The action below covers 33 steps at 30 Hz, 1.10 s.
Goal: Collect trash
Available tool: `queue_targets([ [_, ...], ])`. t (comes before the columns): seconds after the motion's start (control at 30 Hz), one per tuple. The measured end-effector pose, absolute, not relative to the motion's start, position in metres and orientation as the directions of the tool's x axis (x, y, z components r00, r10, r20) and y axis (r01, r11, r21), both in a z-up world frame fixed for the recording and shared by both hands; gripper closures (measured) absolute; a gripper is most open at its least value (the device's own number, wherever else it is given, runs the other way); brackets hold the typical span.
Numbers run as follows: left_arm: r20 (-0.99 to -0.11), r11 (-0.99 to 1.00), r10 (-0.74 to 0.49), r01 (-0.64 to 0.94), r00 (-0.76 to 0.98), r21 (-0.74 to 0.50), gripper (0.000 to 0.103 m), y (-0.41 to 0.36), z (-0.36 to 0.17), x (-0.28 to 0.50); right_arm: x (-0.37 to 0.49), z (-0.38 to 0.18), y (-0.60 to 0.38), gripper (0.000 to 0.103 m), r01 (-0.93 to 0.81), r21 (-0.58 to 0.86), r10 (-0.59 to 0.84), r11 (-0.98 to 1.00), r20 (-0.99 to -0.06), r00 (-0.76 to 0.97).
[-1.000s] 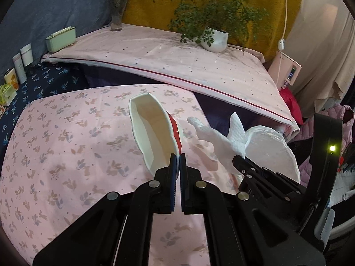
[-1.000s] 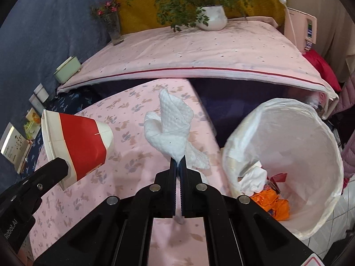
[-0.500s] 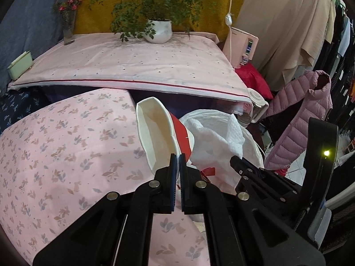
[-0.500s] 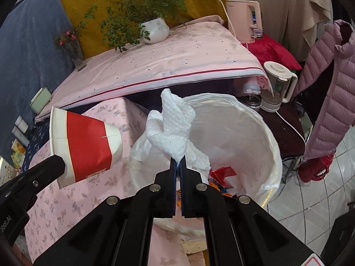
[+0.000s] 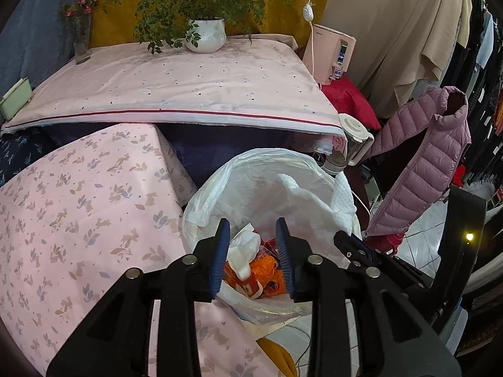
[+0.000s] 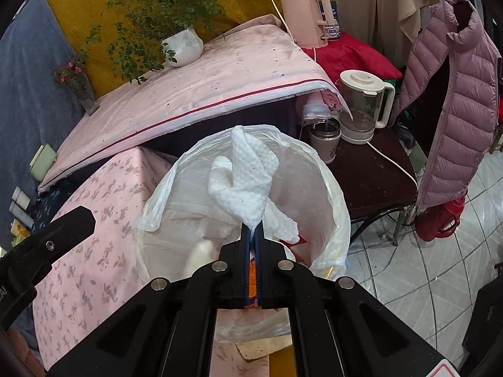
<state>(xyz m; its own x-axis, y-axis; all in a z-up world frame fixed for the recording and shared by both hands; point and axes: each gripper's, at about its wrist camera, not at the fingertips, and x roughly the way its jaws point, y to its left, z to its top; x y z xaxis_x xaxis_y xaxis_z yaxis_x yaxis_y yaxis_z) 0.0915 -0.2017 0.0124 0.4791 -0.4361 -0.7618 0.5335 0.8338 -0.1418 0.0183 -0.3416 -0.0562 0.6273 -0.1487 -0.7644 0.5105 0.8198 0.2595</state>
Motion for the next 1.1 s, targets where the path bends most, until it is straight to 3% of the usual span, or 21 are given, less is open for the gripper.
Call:
queue_targets([
  [0.53,-0.785,0.882,-0.349,0.462,0.511,-0.091,0.069,-0.178,-0.005,0.106,0.039,-0.064,-0.318,0.098,0.462,0.2,-0.14,0.864,-0.786,0.602],
  [0.9,-0.787,0.905,-0.316,0.419,0.531,-0.081,0.056,-0.159,-0.011,0.109,0.041,-0.059,-0.305,0.092,0.445,0.134,-0.173,0.885,-0.793,0.584],
  [1.1,-0.782,0.912,-0.3,0.405,0.546,-0.067,0.054,-0.149,-0.011,0.104,0.033,-0.052,-0.297,0.077,0.423,0.071,-0.211,0.903,-0.785,0.582],
])
